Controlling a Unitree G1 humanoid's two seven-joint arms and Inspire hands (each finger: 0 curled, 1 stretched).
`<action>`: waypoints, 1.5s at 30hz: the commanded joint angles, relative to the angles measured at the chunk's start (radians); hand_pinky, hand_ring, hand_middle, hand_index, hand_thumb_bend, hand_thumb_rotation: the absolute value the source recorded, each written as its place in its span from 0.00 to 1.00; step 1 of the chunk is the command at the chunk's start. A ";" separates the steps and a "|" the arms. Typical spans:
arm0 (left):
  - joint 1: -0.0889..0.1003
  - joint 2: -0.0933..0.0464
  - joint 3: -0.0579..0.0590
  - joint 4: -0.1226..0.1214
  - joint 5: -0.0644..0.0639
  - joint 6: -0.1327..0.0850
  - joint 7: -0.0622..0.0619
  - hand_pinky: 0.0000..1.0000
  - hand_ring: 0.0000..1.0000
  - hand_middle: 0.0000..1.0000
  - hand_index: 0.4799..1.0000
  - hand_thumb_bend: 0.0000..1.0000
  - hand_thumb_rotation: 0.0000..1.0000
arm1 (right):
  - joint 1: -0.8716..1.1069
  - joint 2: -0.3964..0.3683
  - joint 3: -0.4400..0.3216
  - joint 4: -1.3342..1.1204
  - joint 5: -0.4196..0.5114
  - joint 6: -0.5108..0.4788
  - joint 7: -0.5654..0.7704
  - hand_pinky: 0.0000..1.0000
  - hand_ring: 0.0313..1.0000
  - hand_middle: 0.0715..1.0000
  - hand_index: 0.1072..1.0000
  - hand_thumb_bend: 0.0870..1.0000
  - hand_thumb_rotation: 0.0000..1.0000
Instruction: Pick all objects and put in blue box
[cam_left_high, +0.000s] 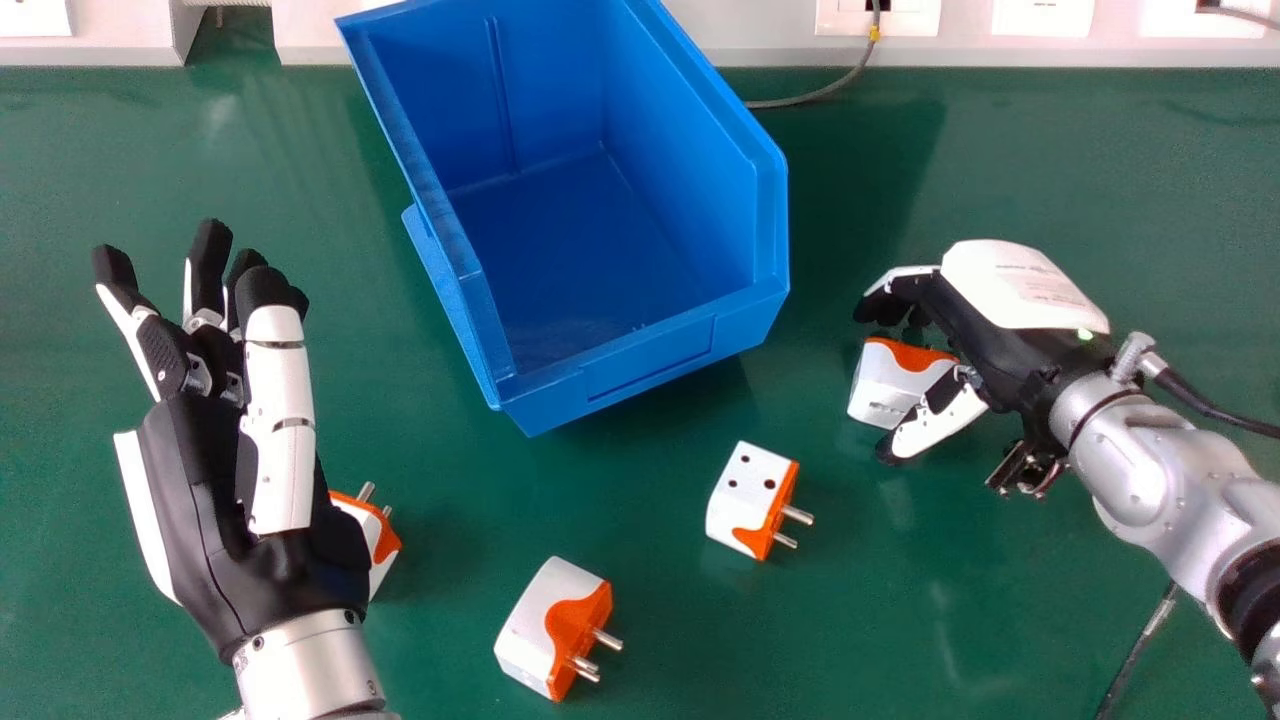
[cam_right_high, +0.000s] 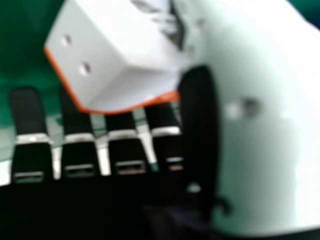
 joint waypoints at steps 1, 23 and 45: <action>-0.023 -0.099 0.000 -0.010 -0.006 -0.009 -0.008 0.91 0.94 0.94 0.83 0.41 0.47 | 0.023 0.013 0.005 -0.001 0.000 -0.004 0.005 0.37 0.40 0.43 0.45 0.47 0.00; -0.030 -0.102 -0.011 -0.013 -0.008 -0.005 -0.008 0.92 0.94 0.94 0.85 0.39 0.49 | 0.031 -0.023 -0.022 -0.063 0.006 -0.084 -0.131 0.37 0.40 0.44 0.45 0.45 0.00; -0.046 -0.104 0.002 0.007 0.056 0.003 0.022 0.90 0.94 0.94 0.85 0.38 0.53 | 0.338 -0.048 -0.306 -1.029 -0.028 -0.077 -0.303 0.34 0.41 0.47 0.47 0.45 0.00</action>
